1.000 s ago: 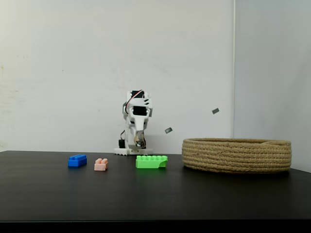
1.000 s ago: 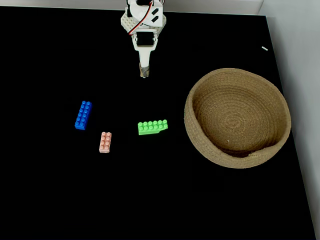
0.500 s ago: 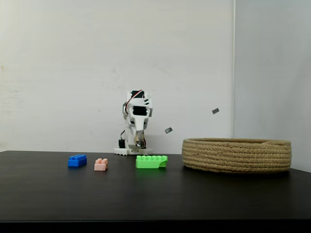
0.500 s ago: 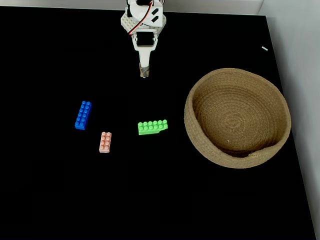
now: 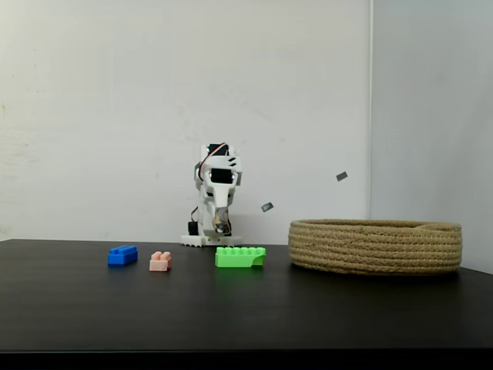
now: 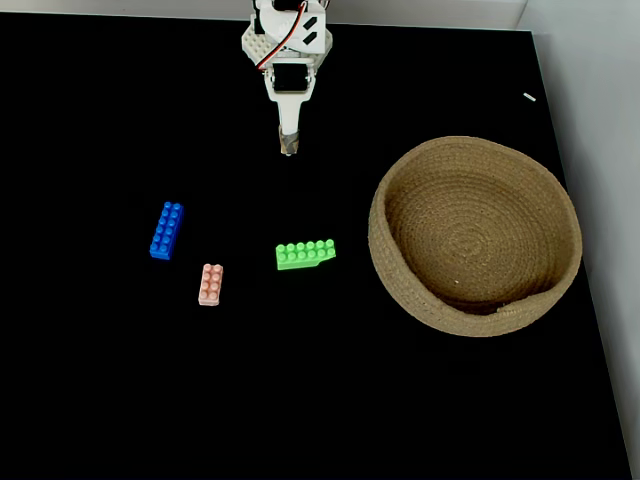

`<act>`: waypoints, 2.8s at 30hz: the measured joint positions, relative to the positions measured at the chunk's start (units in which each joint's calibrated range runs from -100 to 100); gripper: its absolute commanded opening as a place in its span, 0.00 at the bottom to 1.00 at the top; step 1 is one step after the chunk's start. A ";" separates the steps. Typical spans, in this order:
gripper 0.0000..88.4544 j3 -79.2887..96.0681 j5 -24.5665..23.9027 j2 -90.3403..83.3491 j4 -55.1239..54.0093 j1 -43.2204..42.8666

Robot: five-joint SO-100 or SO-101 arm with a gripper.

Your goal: Place the lego blocks in the tray

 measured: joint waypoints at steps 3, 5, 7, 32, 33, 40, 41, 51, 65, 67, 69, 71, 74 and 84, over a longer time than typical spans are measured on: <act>0.00 0.00 0.00 0.00 0.00 0.00; 0.00 0.00 0.00 0.00 0.00 0.00; 0.00 0.00 0.00 0.00 0.00 0.00; 0.03 -4.42 -2.25 15.78 -8.85 -2.85; 0.04 -6.54 -2.69 19.68 -9.18 -2.85; 0.10 -23.60 -4.79 43.94 -10.31 -0.24; 0.11 -25.81 -4.93 46.65 -10.31 -0.33; 0.18 -47.28 -5.81 77.95 -12.18 0.33; 0.30 -69.82 -7.28 97.12 -10.39 -0.73; 0.30 -72.12 -7.28 99.15 -10.31 -0.81; 0.31 -73.18 -7.28 100.34 -10.31 -0.90; 0.32 -73.80 -7.28 101.36 -10.31 -1.47; 0.31 -74.50 -7.28 103.56 -10.31 -3.01; 0.14 -76.71 -6.06 107.97 -10.31 -4.07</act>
